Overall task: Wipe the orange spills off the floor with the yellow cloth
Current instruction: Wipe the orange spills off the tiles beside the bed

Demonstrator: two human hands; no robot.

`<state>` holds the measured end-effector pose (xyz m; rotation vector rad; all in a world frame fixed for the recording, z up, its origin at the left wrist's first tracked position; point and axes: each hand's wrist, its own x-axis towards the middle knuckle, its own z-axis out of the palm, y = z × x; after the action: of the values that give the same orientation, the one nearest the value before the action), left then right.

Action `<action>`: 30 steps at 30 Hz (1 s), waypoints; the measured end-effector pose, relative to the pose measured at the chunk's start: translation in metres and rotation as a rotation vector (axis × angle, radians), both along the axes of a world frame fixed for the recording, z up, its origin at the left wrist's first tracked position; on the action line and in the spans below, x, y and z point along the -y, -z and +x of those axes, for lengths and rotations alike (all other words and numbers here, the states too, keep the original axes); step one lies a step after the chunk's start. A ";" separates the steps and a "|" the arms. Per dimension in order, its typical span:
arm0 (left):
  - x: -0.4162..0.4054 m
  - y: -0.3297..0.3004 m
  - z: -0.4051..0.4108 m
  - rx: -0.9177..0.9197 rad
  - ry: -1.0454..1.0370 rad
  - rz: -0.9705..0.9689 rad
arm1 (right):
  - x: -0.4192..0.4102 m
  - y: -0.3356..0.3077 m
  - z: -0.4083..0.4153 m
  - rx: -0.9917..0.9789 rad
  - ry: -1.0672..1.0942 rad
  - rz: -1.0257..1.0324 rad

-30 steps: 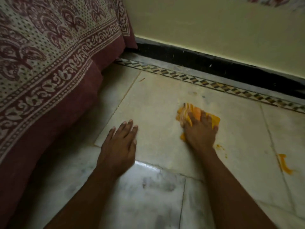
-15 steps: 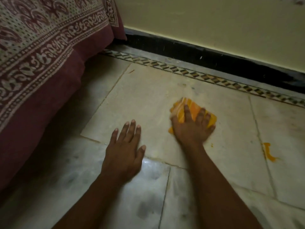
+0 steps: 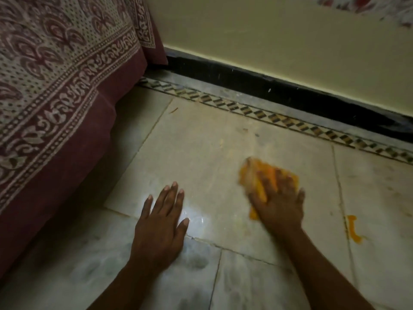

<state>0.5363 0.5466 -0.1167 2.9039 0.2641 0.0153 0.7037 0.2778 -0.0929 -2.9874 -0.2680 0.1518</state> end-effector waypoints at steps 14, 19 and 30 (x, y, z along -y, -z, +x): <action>-0.001 -0.003 0.000 -0.009 0.024 -0.017 | 0.011 0.019 -0.024 0.126 -0.376 0.038; -0.003 0.001 -0.001 -0.003 0.018 -0.010 | 0.027 0.010 0.029 0.045 0.273 0.024; 0.000 -0.002 -0.004 0.012 0.025 -0.024 | 0.037 0.023 -0.095 0.119 -0.177 0.017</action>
<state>0.5325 0.5462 -0.1150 2.8821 0.2238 0.0253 0.6089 0.2411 -0.1154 -2.9571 -0.5441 -0.0107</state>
